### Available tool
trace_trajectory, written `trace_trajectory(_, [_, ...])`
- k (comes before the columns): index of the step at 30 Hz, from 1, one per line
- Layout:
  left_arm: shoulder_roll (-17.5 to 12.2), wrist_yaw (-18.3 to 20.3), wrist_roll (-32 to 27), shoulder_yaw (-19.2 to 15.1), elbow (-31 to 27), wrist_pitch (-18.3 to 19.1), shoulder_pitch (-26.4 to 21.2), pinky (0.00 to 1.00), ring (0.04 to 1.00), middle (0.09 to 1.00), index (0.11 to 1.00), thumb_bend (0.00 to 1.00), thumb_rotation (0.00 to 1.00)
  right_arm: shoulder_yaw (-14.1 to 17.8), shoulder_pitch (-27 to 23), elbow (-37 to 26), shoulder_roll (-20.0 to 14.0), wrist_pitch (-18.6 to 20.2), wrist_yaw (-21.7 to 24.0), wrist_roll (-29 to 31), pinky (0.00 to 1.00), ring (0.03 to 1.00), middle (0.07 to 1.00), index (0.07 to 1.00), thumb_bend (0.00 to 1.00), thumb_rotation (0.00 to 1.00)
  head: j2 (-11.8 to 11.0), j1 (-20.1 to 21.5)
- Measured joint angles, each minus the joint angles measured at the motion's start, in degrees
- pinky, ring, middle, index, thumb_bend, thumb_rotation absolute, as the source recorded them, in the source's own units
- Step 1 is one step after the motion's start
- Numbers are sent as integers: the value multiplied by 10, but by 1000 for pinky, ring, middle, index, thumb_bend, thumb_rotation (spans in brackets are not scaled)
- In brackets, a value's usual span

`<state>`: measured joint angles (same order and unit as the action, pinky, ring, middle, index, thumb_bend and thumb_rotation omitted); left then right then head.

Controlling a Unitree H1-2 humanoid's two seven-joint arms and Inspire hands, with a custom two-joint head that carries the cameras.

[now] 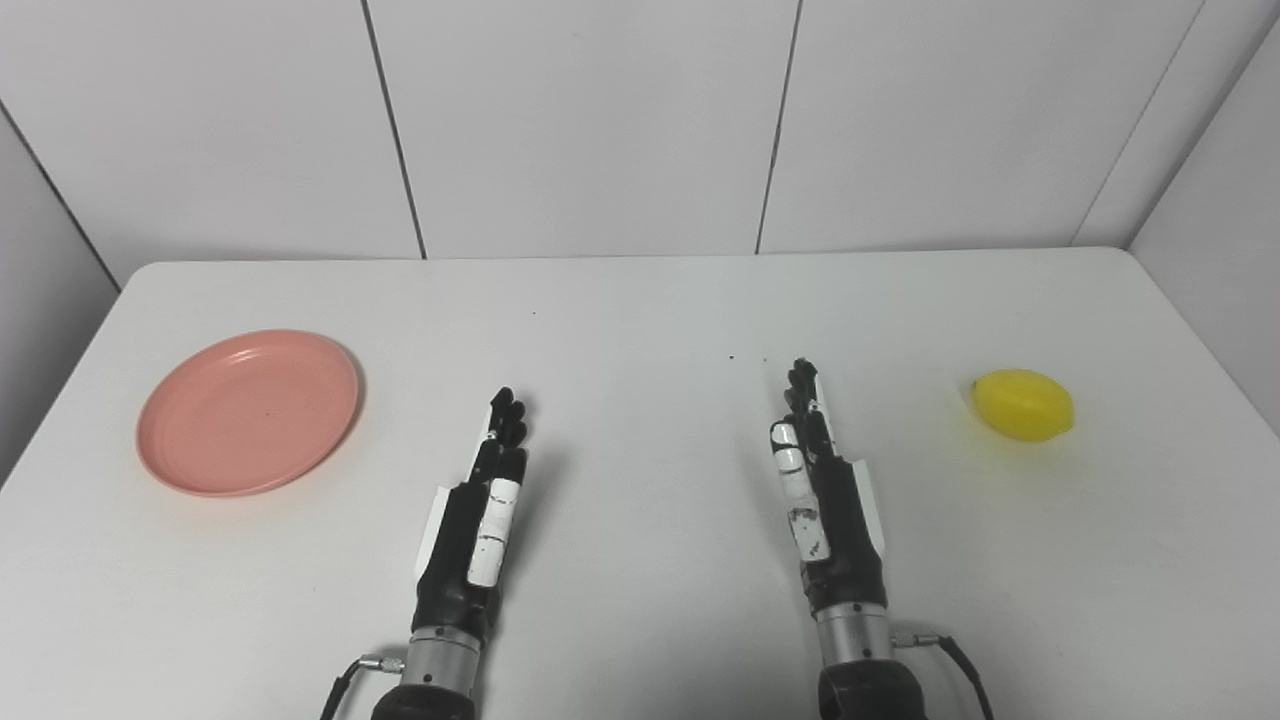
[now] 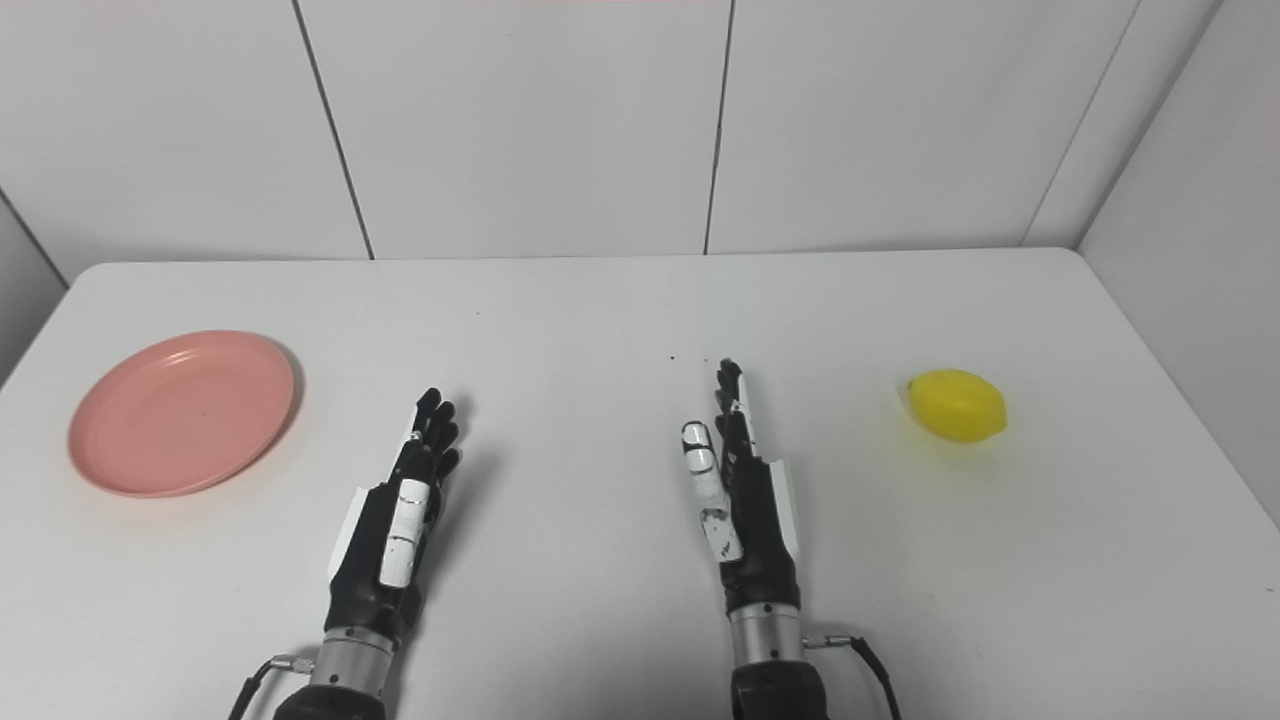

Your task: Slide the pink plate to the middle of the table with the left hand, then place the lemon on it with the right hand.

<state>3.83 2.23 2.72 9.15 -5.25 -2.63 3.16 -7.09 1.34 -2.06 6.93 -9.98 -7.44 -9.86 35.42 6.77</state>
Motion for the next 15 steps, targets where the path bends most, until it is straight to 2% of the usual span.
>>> trace_trajectory(3, [2,4,-14,-1,-1,6,1,1000,1000,1000,1000,700,1000,0,1,-1,-3,0,0,-1,1000,1000,1000,1000,587,1000,-17,-67])
trace_trajectory(6, [4,-5,12,6,3,-19,3,1000,1000,1000,1000,722,1000,0,3,-3,-7,0,5,12,1000,1000,1000,1000,541,1000,-25,-90])
trace_trajectory(10, [11,-13,31,13,5,-37,6,1000,1000,1000,1000,721,1000,-1,4,-2,-17,-24,20,29,1000,1000,1000,1000,591,1000,-35,-120])
trace_trajectory(13, [16,-15,32,12,3,-43,8,1000,1000,1000,1000,724,1000,1,3,-2,-22,-26,24,40,1000,1000,1000,997,646,1000,-43,-153])
trace_trajectory(14, [17,-15,30,11,1,-43,9,1000,1000,1000,1000,725,1000,1,3,-3,-23,-26,26,42,1000,1000,1000,998,631,1000,-43,-153])
trace_trajectory(15, [17,-15,28,11,0,-43,9,1000,1000,1000,1000,726,1000,2,3,-3,-25,-25,29,44,1000,1000,1000,999,622,1000,-50,-174])
